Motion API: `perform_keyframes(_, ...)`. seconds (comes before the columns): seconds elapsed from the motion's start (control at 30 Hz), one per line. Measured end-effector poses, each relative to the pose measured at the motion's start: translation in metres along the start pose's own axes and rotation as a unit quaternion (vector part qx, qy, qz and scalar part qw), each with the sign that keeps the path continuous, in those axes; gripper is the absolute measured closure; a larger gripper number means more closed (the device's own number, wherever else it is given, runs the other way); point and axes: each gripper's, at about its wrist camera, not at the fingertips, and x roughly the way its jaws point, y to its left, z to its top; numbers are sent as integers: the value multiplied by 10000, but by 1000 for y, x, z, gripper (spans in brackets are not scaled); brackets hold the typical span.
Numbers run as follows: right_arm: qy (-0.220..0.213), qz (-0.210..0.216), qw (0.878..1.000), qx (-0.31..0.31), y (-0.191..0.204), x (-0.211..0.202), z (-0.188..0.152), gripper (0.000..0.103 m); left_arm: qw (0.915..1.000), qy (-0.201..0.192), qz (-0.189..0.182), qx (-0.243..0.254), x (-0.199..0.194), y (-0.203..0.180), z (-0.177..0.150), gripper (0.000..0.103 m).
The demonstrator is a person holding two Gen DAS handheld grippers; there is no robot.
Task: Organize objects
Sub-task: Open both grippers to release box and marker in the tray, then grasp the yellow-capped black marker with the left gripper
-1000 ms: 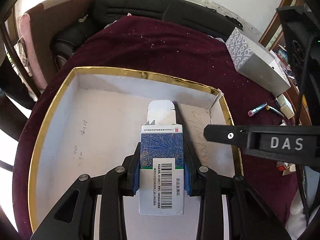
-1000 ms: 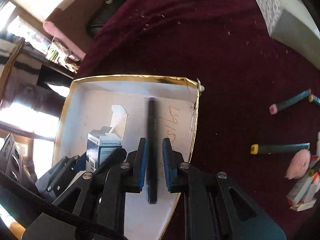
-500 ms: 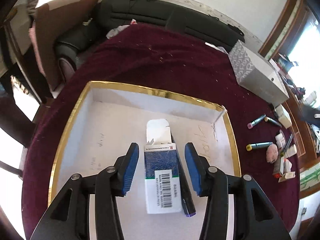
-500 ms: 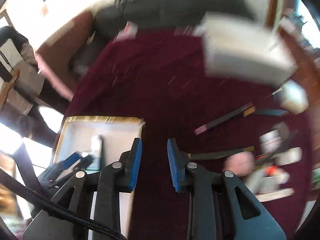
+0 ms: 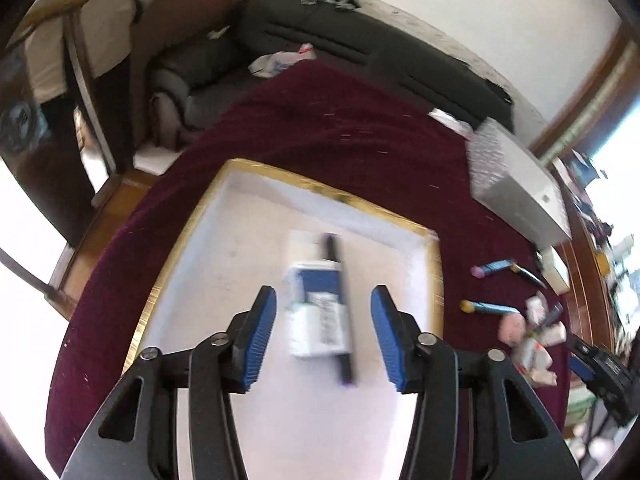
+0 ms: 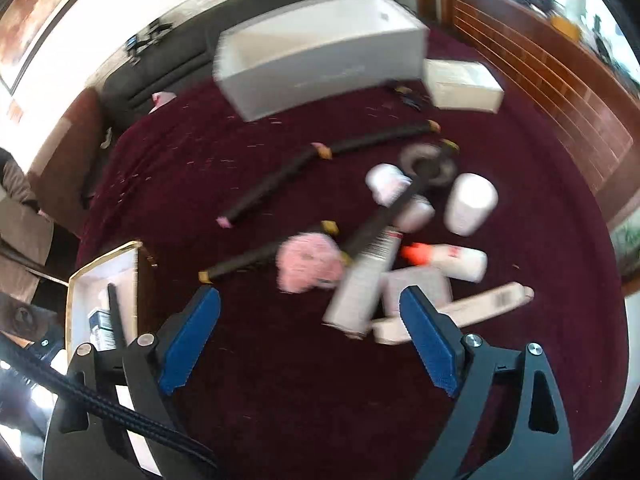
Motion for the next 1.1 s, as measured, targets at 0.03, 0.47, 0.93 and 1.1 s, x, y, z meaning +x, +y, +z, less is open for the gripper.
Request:
perform_keyframes(0.03, -41, -106, 9999, 38, -14, -4, 0, 10, 9999, -8, -49, 149, -4, -14, -4, 51)
perform_keyframes(0.47, 191, -288, 9982, 490, -118, -20, -15, 11, 9854, 979, -987, 983, 84, -196, -37, 51)
perform_keyframes(0.93, 343, -357, 9936, 1015, -198, -37, -32, 10, 9517, 1189, -538, 2778, 160, -238, -46, 51)
perform_keyframes(1.1, 431, -294, 9937, 994, -198, -29, -29, 10, 9272, 1641, -984, 3219, 145, -245, -67, 59)
